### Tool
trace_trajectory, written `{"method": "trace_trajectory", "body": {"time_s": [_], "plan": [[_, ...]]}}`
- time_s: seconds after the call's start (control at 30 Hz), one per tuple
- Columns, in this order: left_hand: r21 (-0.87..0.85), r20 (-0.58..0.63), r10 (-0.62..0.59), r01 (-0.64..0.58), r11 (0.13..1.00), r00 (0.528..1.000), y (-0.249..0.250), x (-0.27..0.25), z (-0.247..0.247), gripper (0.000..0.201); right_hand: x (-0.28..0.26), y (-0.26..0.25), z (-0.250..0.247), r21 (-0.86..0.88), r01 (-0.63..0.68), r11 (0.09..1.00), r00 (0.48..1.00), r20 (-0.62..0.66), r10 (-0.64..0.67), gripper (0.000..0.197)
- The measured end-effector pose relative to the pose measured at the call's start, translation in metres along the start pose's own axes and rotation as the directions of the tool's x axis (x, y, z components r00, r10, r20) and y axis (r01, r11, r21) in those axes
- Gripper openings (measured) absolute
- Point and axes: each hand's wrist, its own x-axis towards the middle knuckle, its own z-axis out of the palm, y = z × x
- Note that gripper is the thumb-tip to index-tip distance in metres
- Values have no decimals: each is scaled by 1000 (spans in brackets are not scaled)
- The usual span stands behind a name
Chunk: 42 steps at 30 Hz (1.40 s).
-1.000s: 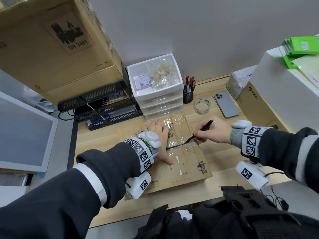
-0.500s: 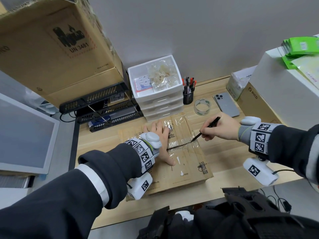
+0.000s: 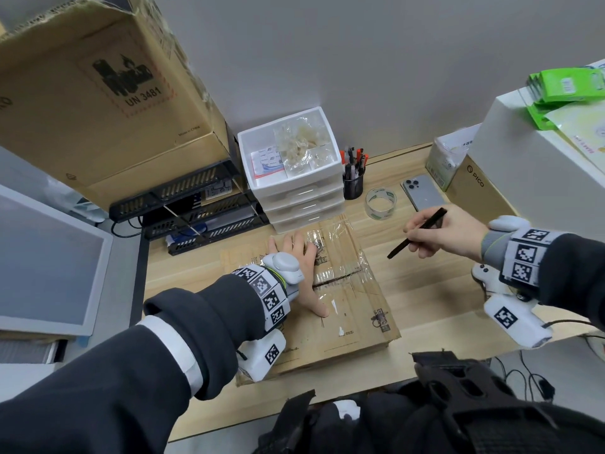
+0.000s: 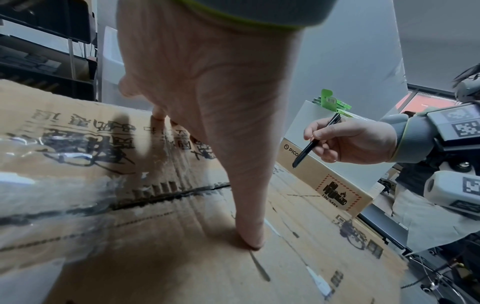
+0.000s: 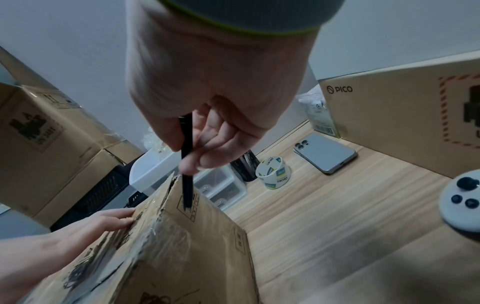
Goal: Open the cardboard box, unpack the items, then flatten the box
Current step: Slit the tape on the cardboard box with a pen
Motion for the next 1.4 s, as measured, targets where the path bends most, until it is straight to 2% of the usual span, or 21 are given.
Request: {"method": "trace_trajectory", "body": {"time_s": [0.13,0.3,0.4,0.53,0.63,0.7,0.8,0.87,0.93,1.03,1.17,1.3,1.4], "plan": [[4,-35,43,-43,999,998,-9,0,1,138,6,7,3,-49,-12,999,991,-137,5,14],[37,17,146,-146,989,989,-22,-5,-7,142,20,16,15,103,-9,995,981,-190,29,18],[36,18,150,-150,988,989,-20,-7,-11,132,27,23,19,152,-25,988,990,-133,45,16],[-21,-72,146,-148,989,987,-21,-4,-21,103,35,39,20,113,-98,989,991,-80,107,9],[-61,-58,152,-156,986,987,-30,2,-24,112,39,51,20,-119,-127,985,988,-100,115,32],[-73,-34,155,-158,985,987,-32,4,-23,122,38,53,18,-209,-151,966,987,-94,133,39],[-59,-36,161,-163,985,986,-33,4,-19,125,35,54,17,-176,-181,967,983,-14,182,34],[-68,-40,159,-162,984,986,-34,6,-19,118,33,55,18,-50,-192,980,976,92,196,23],[-58,-20,151,-152,987,988,-33,8,-22,109,31,56,18,34,-205,978,970,143,198,21],[-7,-14,135,-135,991,991,-30,11,-26,98,30,60,18,-14,-197,980,974,107,197,26],[8,-31,124,-124,992,992,-29,11,-21,106,26,62,18,-107,-168,980,982,67,175,29],[21,-27,72,-72,997,997,-34,11,-19,111,19,59,23,-111,-142,984,979,129,156,28],[-39,-16,26,-27,999,1000,-43,8,-16,113,14,51,29,-131,-104,986,980,155,124,29]]}}
